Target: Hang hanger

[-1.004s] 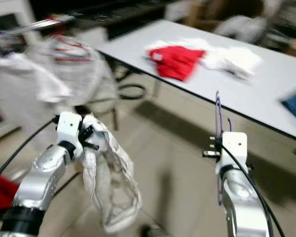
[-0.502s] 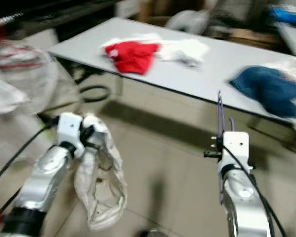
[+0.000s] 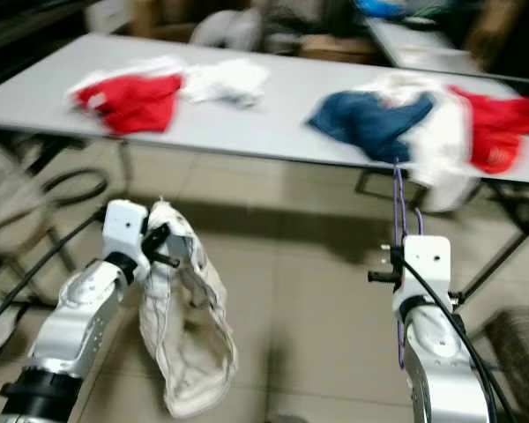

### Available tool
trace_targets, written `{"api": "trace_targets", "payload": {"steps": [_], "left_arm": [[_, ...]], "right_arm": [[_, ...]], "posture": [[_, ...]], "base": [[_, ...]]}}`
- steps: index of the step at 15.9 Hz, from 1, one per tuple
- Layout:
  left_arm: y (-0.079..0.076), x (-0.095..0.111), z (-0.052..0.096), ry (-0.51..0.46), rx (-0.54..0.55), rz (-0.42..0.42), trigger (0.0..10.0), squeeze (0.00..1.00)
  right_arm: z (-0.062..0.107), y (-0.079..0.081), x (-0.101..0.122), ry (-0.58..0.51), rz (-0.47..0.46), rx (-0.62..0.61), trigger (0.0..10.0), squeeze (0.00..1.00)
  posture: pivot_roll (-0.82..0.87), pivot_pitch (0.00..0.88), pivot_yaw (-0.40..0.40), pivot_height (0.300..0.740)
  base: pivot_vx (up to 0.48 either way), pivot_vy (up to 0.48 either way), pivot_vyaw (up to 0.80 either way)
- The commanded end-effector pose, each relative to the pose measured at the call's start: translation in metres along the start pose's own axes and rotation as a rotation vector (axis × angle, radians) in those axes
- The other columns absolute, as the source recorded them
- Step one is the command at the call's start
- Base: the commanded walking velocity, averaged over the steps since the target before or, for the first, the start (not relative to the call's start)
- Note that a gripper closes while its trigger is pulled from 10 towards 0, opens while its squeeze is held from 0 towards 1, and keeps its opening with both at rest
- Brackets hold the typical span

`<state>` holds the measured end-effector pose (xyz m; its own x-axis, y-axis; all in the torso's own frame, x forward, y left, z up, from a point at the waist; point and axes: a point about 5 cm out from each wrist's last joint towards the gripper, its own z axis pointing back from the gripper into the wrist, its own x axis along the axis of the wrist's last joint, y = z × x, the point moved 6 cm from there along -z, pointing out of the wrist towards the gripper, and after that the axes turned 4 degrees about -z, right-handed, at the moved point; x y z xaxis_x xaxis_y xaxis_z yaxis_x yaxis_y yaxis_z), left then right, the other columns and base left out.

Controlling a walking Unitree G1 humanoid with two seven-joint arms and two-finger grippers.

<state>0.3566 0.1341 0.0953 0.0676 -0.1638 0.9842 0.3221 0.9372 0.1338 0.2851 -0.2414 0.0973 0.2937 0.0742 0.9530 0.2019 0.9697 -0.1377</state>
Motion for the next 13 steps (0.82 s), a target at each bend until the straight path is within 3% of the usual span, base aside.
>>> {"api": "trace_targets", "payload": {"steps": [1, 5, 6, 9, 12, 13], "left_arm": [[-0.005, 0.021, -0.006, -0.074, -0.019, 0.0, 10.0, 0.0], [-0.006, 0.025, -0.009, -0.082, -0.022, -0.006, 10.0, 0.0], [-0.008, 0.034, -0.014, -0.106, -0.033, -0.009, 10.0, 0.0], [-0.01, 0.06, -0.028, -0.167, -0.052, -0.001, 10.0, 0.0], [-0.009, 0.064, -0.033, -0.172, -0.04, -0.007, 10.0, 0.0], [-0.008, 0.076, -0.036, -0.204, -0.04, -0.002, 10.0, 0.0]], "right_arm": [[-0.001, -0.005, 0.006, -0.009, 0.014, -0.012, 10.0, 0.0], [-0.002, -0.004, 0.011, -0.026, 0.027, -0.004, 10.0, 0.0], [-0.002, -0.001, 0.018, -0.054, 0.012, 0.031, 10.0, 0.0], [0.001, 0.006, 0.041, -0.136, 0.006, 0.115, 10.0, 0.0], [0.008, 0.015, 0.053, -0.191, 0.014, 0.205, 10.0, 0.0], [0.015, 0.023, 0.064, -0.235, 0.016, 0.289, 10.0, 0.0]], "posture": [[-0.15, 0.0, -0.023, 0.74], [-0.15, 0.0, -0.027, 0.74], [-0.15, 0.0, -0.028, 0.74], [-0.16, 0.0, -0.016, 0.74], [-0.17, 0.0, -0.011, 0.74], [-0.17, 0.0, -0.008, 0.74]], "base": [[0.379, 0.0, -0.79], [0.379, 0.0, -0.79], [0.382, 0.0, -0.59], [0.375, 0.0, 0.0], [0.363, 0.0, 0.0], [0.364, 0.0, 0.0]]}}
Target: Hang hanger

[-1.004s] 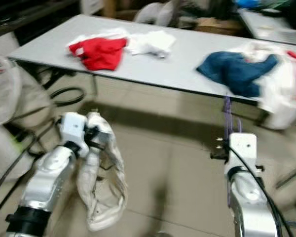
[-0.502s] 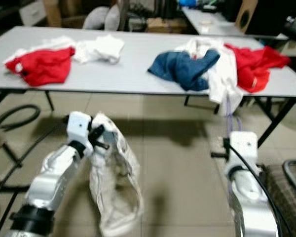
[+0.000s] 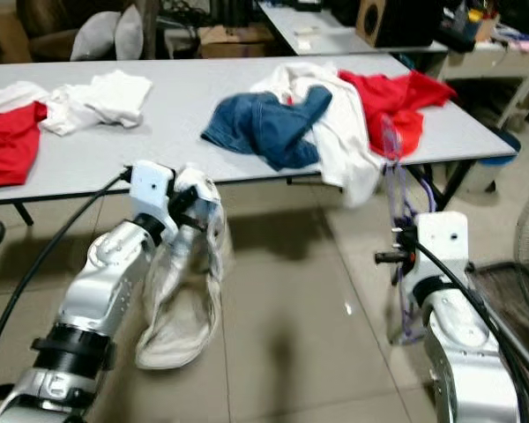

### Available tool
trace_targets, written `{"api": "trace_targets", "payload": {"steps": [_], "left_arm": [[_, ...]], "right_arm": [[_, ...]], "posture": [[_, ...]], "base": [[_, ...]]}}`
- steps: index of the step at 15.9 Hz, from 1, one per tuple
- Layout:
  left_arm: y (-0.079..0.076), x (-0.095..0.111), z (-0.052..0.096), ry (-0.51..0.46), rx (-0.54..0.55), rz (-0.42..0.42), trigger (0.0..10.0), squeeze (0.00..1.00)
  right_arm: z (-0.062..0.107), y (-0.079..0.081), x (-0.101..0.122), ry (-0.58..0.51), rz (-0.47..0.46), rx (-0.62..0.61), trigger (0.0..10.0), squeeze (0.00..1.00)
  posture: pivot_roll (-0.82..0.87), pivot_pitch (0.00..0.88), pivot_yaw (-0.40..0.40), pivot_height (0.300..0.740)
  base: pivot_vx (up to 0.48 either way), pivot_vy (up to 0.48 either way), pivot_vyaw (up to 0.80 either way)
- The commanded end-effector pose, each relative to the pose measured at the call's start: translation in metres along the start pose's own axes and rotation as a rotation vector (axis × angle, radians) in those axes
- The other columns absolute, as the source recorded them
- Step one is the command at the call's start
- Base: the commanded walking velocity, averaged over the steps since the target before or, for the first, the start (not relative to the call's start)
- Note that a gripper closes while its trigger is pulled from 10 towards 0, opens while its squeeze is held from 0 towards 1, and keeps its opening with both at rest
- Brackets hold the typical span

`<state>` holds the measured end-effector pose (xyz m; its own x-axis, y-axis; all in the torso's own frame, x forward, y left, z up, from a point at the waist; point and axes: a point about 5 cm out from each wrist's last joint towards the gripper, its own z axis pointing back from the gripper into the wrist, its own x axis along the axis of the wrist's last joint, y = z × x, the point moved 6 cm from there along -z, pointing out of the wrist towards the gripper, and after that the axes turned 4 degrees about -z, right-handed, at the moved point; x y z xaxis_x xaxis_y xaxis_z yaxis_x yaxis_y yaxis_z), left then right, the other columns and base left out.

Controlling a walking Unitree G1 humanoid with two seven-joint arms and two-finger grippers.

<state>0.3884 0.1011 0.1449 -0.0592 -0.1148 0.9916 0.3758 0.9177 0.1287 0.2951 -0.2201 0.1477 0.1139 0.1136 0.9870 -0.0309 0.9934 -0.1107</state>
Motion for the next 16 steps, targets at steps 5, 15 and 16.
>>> {"api": "trace_targets", "payload": {"steps": [5, 15, 16], "left_arm": [[0.003, 0.061, -0.02, -0.173, -0.027, 0.004, 10.0, 0.0], [-0.007, 0.195, -0.078, -0.368, -0.172, -0.062, 10.0, 0.0], [-0.007, 0.199, -0.08, -0.369, -0.176, -0.074, 10.0, 0.0]], "right_arm": [[0.013, 0.028, 0.046, -0.141, 0.014, 0.29, 10.0, 0.0], [0.095, 0.045, 0.054, 0.052, 0.172, 0.923, 10.0, 0.0], [0.097, 0.047, 0.054, 0.054, 0.167, 0.943, 10.0, 0.0]], "posture": [[-0.17, 0.0, -0.006, 0.74], [-0.16, 0.0, 0.015, 0.74], [-0.16, 0.0, 0.017, 0.74]], "base": [[0.382, 0.0, 0.0], [0.397, 0.0, 0.0], [0.382, 0.0, 0.0]]}}
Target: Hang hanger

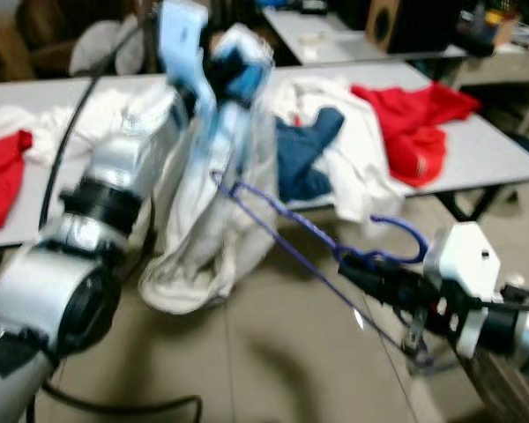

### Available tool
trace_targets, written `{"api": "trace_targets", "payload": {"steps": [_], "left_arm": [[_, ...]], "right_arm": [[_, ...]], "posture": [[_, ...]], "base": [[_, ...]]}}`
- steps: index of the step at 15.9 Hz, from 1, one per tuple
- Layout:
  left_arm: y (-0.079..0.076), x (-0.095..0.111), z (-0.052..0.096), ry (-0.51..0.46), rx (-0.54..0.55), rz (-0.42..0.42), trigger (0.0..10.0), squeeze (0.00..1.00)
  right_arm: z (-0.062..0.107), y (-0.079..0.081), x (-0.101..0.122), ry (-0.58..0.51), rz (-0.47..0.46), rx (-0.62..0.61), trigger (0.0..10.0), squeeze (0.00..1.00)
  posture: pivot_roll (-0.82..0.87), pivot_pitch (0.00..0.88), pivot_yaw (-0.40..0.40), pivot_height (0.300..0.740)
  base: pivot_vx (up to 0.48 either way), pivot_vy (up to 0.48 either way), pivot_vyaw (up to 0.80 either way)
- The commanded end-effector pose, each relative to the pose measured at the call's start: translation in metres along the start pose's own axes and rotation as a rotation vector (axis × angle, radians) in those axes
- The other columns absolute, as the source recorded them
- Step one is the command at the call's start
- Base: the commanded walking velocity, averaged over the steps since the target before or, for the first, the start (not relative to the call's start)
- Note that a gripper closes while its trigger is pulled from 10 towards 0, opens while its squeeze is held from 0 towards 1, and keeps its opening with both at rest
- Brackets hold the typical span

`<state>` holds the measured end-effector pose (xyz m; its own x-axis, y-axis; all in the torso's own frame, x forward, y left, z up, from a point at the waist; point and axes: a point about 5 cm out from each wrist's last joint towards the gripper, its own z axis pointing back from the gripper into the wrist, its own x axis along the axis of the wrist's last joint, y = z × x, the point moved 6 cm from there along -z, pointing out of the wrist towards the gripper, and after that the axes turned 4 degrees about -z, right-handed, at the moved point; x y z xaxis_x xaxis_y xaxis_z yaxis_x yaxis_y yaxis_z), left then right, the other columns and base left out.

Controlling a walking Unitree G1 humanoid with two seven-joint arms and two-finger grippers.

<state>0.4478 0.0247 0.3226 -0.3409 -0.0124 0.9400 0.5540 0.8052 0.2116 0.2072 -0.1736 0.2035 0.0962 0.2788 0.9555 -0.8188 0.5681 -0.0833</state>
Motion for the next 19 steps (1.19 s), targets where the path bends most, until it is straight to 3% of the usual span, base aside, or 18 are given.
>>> {"api": "trace_targets", "payload": {"steps": [1, 4, 6, 8, 9, 12, 13, 14, 16, 17, 19], "left_arm": [[0.012, 0.028, -0.003, -0.072, 0.022, -0.031, 10.0, 0.0], [-0.003, 0.056, -0.017, -0.144, -0.042, 0.012, 10.0, 0.0], [0.003, 0.08, -0.021, -0.204, -0.03, 0.047, 10.0, 0.0], [0.009, 0.107, -0.021, -0.276, -0.025, 0.092, 10.0, 0.0], [0.012, 0.128, -0.02, -0.334, -0.032, 0.123, 10.0, 0.0], [0.017, 0.157, -0.016, -0.417, -0.046, 0.17, 10.0, 0.0], [0.019, 0.165, -0.013, -0.439, -0.048, 0.17, 10.0, 0.0], [0.021, 0.166, -0.012, -0.441, -0.047, 0.166, 10.0, 0.0], [0.033, 0.161, -0.009, -0.429, -0.007, 0.17, 10.0, 0.0], [0.036, 0.16, -0.008, -0.428, 0.003, 0.178, 10.0, 0.0], [0.039, 0.149, -0.009, -0.405, 0.018, 0.187, 10.0, 0.0]], "right_arm": [[-0.006, 0.015, 0.004, -0.01, 0.001, 0.081, 10.0, 0.0], [-0.026, 0.032, -0.024, 0.106, -0.02, 0.167, 10.0, 0.0], [-0.037, 0.034, -0.051, 0.195, -0.018, 0.192, 10.0, 0.0], [-0.043, 0.029, -0.07, 0.274, 0.004, 0.182, 10.0, 0.0], [-0.049, 0.018, -0.08, 0.311, 0.027, 0.146, 10.0, 0.0], [-0.064, -0.027, -0.082, 0.328, 0.126, -0.082, 10.0, 0.0], [-0.058, -0.074, -0.057, 0.285, 0.186, -0.298, 10.0, 0.0], [-0.05, -0.092, -0.042, 0.262, 0.212, -0.375, 10.0, 0.0], [-0.01, -0.147, 0.019, 0.183, 0.309, -0.589, 10.0, 0.0], [0.0, -0.158, 0.031, 0.17, 0.331, -0.641, 10.0, 0.0], [0.034, -0.201, 0.067, 0.12, 0.419, -0.866, 10.0, 0.0]], "posture": [[-0.16, 0.0, 0.022, 0.74], [-0.16, 0.0, 0.021, 0.74], [-0.15, 0.0, 0.014, 0.74], [-0.15, 0.0, 0.007, 0.74], [-0.14, 0.0, 0.005, 0.74], [-0.14, 0.0, -0.001, 0.74], [-0.14, 0.0, -0.004, 0.74], [-0.14, 0.0, -0.004, 0.74], [-0.14, 0.0, -0.008, 0.74], [-0.14, 0.0, -0.01, 0.74], [-0.14, 0.0, -0.008, 0.74]], "base": [[0.382, 0.0, 0.0], [0.368, 0.0, 0.0], [0.366, 0.0, 0.0], [0.356, 0.0, 0.0], [0.349, 0.0, 0.0], [0.345, 0.0, 0.0], [0.345, 0.0, 0.0], [0.341, 0.0, 0.0], [0.339, 0.0, 0.0], [0.337, 0.0, 0.0], [0.337, 0.0, 0.0]]}}
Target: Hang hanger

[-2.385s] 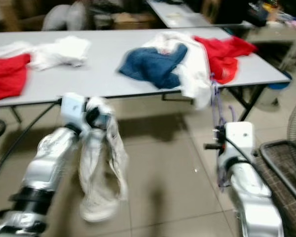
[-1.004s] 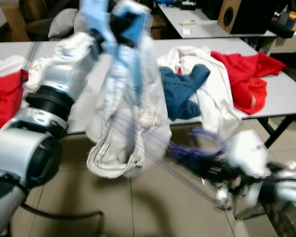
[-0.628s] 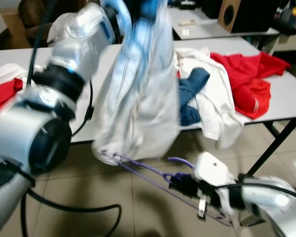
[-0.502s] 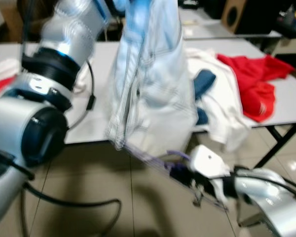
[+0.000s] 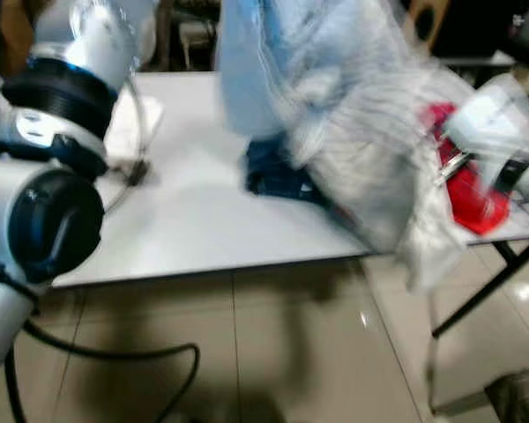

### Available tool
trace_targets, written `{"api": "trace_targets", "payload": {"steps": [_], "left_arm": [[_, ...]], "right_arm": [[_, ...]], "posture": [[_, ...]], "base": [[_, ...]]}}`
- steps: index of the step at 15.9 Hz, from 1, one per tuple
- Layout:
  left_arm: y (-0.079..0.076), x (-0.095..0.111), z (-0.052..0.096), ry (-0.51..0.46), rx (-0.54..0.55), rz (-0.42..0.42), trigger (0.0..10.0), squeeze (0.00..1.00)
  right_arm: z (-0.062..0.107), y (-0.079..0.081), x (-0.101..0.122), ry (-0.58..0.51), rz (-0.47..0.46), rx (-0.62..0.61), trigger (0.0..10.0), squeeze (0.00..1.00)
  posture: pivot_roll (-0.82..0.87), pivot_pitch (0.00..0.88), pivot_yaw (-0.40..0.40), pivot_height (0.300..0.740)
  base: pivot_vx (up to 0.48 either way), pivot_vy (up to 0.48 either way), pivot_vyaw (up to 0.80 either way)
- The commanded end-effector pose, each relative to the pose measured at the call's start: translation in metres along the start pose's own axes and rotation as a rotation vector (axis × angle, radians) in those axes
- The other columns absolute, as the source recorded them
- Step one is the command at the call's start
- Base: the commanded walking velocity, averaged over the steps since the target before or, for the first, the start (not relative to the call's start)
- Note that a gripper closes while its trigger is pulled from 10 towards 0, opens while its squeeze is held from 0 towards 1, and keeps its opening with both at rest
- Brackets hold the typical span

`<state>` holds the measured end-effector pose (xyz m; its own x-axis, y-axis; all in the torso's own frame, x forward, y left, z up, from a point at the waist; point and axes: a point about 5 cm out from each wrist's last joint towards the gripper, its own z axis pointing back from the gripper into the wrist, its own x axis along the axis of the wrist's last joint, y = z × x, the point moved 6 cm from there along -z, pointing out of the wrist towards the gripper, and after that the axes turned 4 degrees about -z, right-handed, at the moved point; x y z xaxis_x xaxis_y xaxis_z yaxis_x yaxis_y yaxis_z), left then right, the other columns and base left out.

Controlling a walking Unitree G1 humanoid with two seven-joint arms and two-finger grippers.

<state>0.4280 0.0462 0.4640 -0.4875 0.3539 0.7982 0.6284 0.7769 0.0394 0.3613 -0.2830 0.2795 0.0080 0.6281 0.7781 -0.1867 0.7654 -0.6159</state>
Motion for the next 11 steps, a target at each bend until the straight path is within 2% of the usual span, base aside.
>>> {"api": "trace_targets", "payload": {"steps": [1, 2, 3, 5, 6, 8, 9, 10, 11], "left_arm": [[0.003, 0.002, 0.0, -0.009, 0.025, -0.001, 10.0, 0.0], [0.008, -0.015, 0.006, 0.032, 0.058, 0.007, 10.0, 0.0], [0.012, -0.036, 0.014, 0.086, 0.083, -0.007, 10.0, 0.0], [0.009, -0.096, 0.04, 0.256, 0.087, 0.002, 10.0, 0.0], [-0.001, -0.135, 0.061, 0.37, 0.053, -0.002, 10.0, 0.0], [-0.032, -0.228, 0.132, 0.727, -0.042, -0.033, 10.0, 0.0], [-0.044, -0.251, 0.158, 0.831, -0.084, -0.042, 10.0, 0.0], [-0.05, -0.259, 0.172, 0.865, -0.106, -0.014, 10.0, 1.0], [-0.053, -0.262, 0.179, 0.879, -0.123, 0.02, 10.0, 1.0]], "right_arm": [[0.004, -0.033, 0.009, -0.039, 0.029, -0.139, 10.0, 0.0], [0.002, -0.052, 0.02, -0.079, 0.057, -0.204, 10.0, 0.0], [0.001, -0.055, 0.021, -0.091, 0.043, -0.204, 10.0, 0.0], [-0.004, -0.042, 0.012, -0.076, 0.045, -0.147, 10.0, 0.0], [-0.006, -0.027, 0.005, -0.073, 0.027, -0.083, 10.0, 0.0], [-0.001, 0.016, -0.021, -0.034, 0.018, 0.116, 10.0, 0.0], [0.006, 0.031, -0.028, -0.025, 0.02, 0.206, 10.0, 0.0], [0.014, 0.039, -0.029, -0.028, 0.002, 0.268, 10.0, 0.0], [0.02, 0.043, -0.028, -0.034, -0.019, 0.315, 10.0, 0.0]], "posture": [[-0.15, 0.0, -0.006, 0.74], [-0.15, 0.0, -0.006, 0.74], [-0.15, 0.0, -0.008, 0.74], [-0.15, 0.0, -0.011, 0.74], [-0.15, 0.0, -0.011, 0.74], [-0.15, 0.0, -0.011, 0.74], [-0.15, 0.0, -0.011, 0.74], [-0.15, 0.0, -0.011, 0.74], [-0.15, 0.0, -0.011, 0.74]], "base": [[0.326, 0.0, 0.0], [0.307, 0.0, 0.0], [0.27, 0.0, 0.0], [0.0, 0.0, 0.0], [0.0, 0.0, 0.0], [0.0, 0.0, 0.0], [0.0, 0.0, 0.0], [0.0, 0.0, 0.0], [0.0, 0.0, 0.0]]}}
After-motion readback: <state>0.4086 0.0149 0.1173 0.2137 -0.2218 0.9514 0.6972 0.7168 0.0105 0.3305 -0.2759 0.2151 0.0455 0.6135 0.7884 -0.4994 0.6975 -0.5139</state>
